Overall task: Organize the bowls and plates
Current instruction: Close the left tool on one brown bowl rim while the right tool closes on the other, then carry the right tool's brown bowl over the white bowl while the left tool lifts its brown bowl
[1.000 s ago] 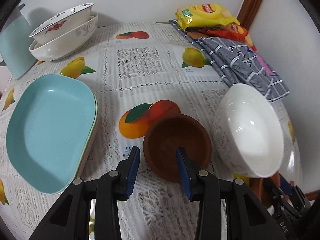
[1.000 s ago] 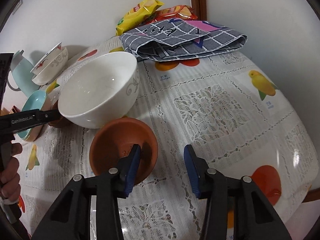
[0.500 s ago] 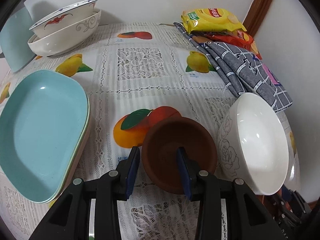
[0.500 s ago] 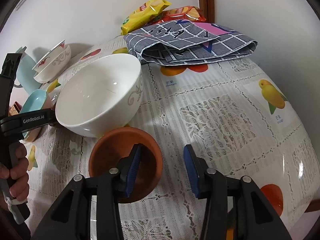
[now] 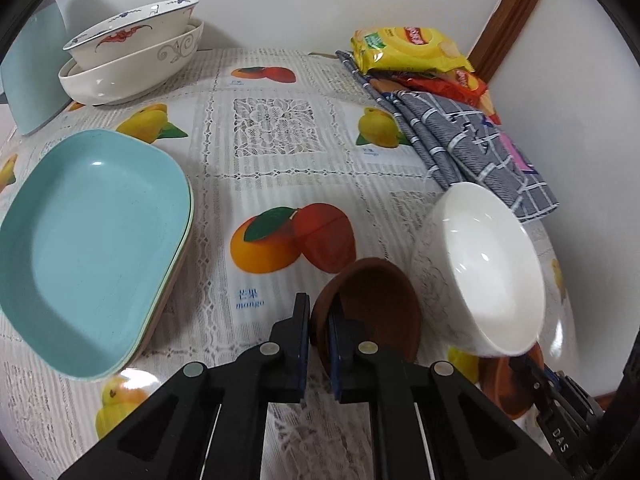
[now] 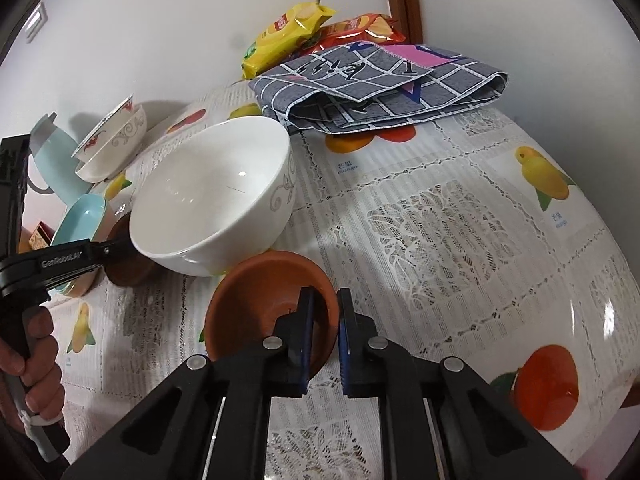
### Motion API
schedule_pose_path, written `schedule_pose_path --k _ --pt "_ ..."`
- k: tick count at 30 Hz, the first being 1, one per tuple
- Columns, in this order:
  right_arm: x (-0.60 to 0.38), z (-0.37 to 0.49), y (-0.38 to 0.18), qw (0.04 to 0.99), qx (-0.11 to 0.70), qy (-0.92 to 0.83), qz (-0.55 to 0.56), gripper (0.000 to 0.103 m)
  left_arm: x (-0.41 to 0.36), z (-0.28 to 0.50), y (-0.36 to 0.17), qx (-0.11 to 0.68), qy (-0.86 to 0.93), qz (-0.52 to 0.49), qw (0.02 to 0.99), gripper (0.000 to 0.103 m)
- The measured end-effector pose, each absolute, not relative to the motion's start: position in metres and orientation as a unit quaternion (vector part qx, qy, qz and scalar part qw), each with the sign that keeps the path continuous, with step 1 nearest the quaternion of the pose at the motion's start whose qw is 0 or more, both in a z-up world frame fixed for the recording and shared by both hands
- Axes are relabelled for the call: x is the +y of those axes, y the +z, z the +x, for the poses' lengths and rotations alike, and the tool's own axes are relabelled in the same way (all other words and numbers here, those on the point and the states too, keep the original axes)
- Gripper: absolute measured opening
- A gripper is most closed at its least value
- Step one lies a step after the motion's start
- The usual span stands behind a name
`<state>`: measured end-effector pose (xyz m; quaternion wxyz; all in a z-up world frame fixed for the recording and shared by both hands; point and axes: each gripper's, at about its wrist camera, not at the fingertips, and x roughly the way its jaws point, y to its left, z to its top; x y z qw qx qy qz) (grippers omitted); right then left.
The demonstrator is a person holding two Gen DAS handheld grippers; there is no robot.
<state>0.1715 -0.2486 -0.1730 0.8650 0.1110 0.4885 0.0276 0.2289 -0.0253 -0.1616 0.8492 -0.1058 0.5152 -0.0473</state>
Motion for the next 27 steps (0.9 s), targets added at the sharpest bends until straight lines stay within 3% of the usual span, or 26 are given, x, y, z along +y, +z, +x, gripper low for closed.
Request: schedule_pose_path --k 15,27 --pt "-0.253 0.142 -0.141 0.876 0.462 0.01 0.135 0.01 -0.012 0.201 -0.126 0.496 -0.054 -0.101 0.861 0.009" --pt "-0.256 0.131 -0.081 0.904 0.41 -0.011 0.122 0.01 -0.005 0.181 -0.091 0.472 -0.068 -0.097 0.873 0.009"
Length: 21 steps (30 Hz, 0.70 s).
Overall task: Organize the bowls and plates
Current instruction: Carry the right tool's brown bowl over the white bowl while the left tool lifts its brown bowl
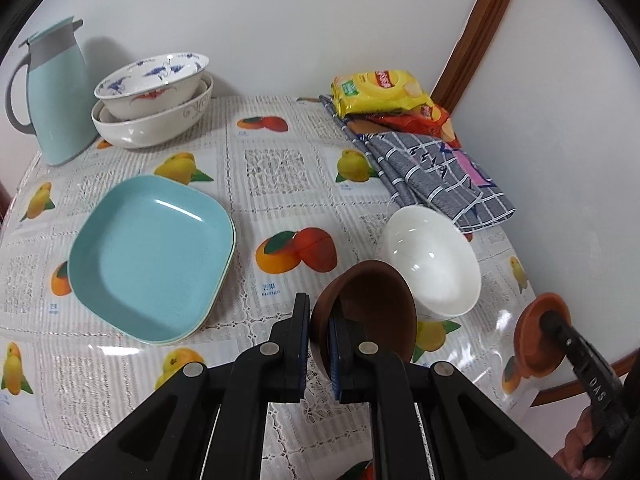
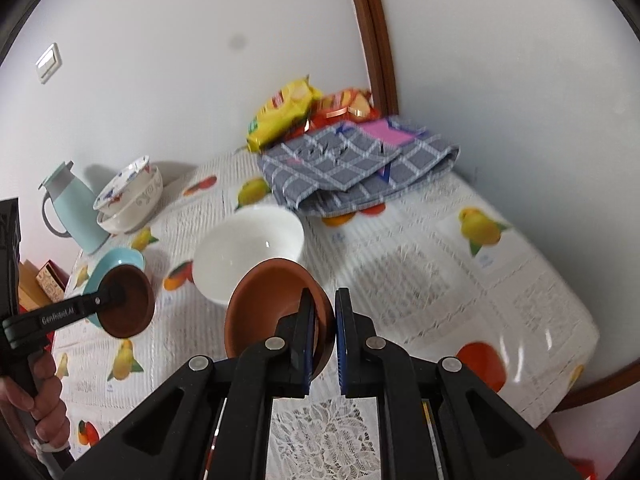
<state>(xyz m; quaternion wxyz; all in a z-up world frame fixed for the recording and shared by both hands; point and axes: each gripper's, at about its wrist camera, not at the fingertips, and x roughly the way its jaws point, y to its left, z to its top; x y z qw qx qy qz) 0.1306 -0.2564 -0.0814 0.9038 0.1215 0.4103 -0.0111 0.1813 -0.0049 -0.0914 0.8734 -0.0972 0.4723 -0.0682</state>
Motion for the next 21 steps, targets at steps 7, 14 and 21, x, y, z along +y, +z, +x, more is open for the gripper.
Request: schedule_pose_path --k 7,14,21 --pt "-0.249 0.131 -0.058 0.912 0.393 -0.012 0.116 0.01 -0.004 0.174 -0.076 0.465 -0.081 -0.096 0.876 0.009" --pt "-0.24 0.136 -0.051 0.912 0.393 -0.013 0.115 0.01 0.009 0.174 -0.066 0.455 -0.079 -0.102 0.881 0.009" --pt "-0.231 0.148 -0.053 0.911 0.399 -0.011 0.106 0.01 0.02 0.181 -0.068 0.456 -0.072 -0.108 0.88 0.009"
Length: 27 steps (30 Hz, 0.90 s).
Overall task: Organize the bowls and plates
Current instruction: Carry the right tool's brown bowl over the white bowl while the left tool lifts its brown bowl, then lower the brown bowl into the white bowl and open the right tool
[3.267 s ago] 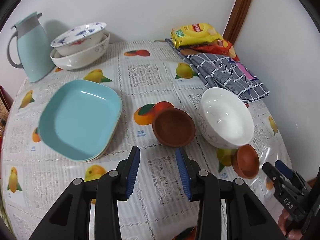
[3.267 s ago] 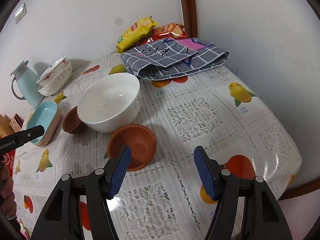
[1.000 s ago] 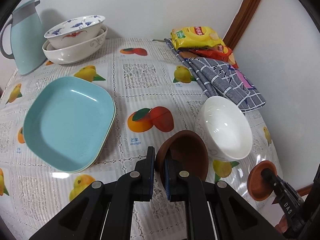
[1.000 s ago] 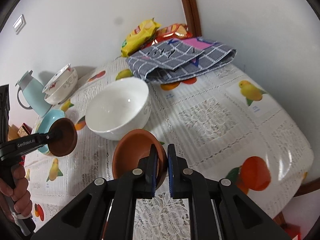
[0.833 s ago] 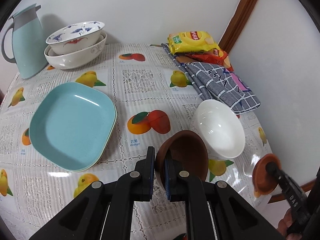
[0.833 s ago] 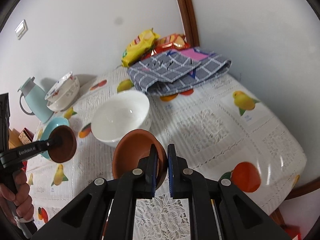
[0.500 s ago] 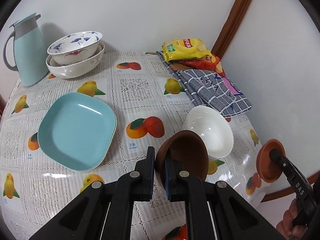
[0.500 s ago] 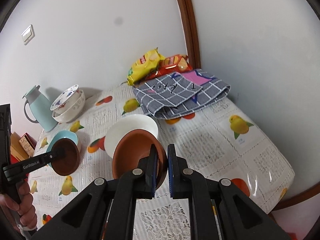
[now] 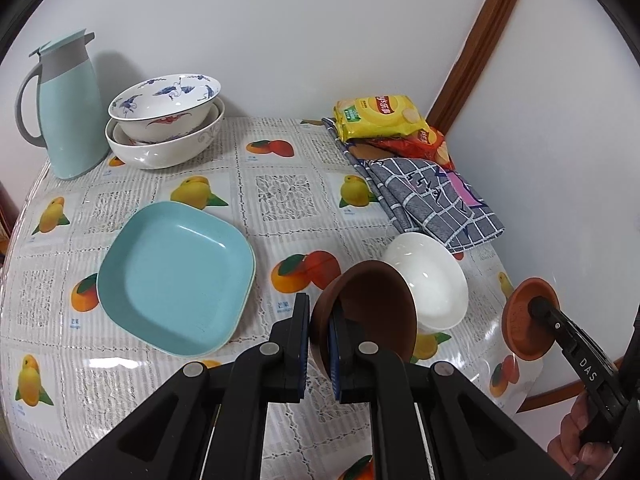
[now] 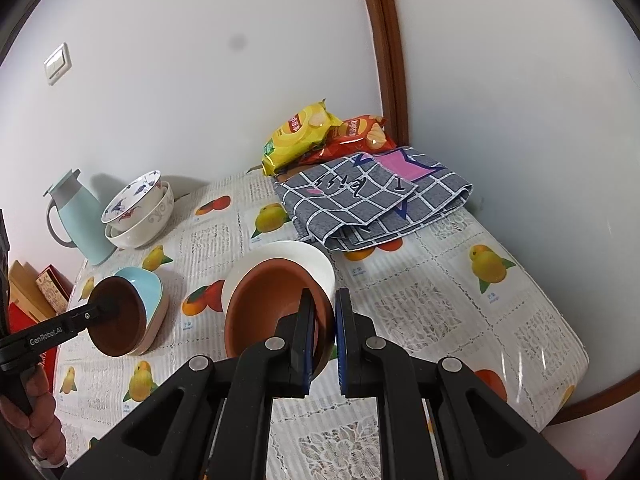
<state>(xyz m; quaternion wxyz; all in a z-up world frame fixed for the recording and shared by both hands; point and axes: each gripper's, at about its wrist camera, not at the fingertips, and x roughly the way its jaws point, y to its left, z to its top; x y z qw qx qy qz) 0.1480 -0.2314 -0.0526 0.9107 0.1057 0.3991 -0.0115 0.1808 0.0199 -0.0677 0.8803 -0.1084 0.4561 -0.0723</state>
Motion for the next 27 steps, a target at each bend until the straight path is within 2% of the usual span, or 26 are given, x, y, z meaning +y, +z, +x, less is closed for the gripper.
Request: schedule_pose_path --k 27 --pt "-0.202 0.24 -0.117 0.886 0.456 0.01 0.082 0.01 0.059 0.245 -0.111 0.483 -0.05 -0.154 0.861 0.009"
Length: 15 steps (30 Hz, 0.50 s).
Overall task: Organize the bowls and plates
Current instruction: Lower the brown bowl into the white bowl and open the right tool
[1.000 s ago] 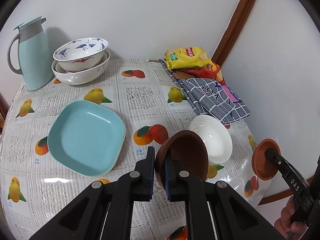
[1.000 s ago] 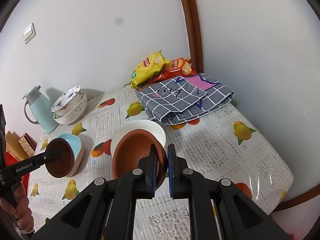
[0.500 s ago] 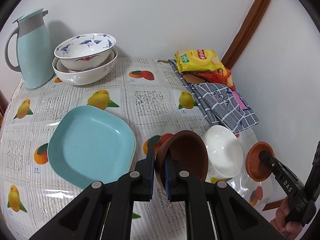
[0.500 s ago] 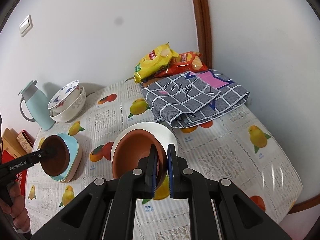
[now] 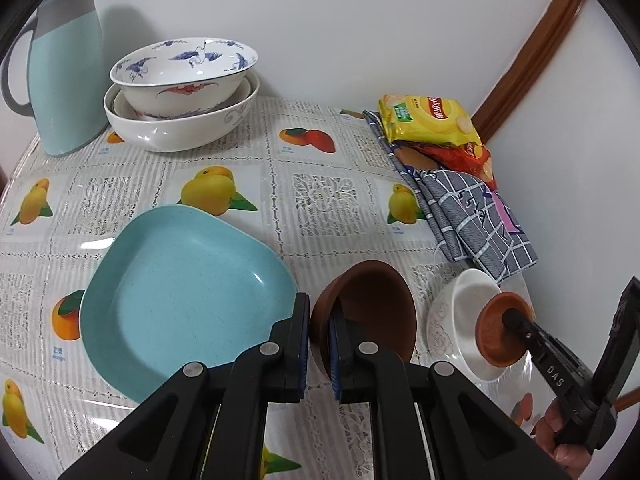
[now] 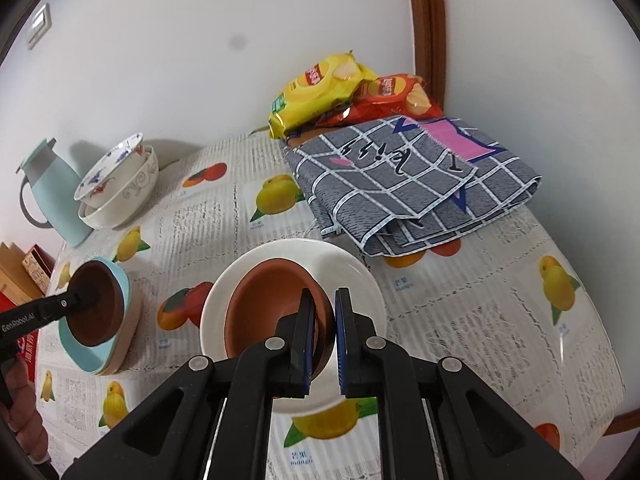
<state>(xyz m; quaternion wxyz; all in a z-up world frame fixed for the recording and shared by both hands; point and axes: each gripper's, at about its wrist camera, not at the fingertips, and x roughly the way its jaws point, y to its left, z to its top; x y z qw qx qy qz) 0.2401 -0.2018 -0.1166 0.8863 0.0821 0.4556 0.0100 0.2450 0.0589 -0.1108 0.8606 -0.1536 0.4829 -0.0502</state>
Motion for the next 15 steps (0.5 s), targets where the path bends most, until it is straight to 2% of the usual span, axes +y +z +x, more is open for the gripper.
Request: schedule_pose_path --k 15 --pt "-0.189 0.264 -0.149 0.872 0.487 0.007 0.051 0.01 0.066 0.26 -0.118 0.48 -0.055 -0.162 0.861 0.009"
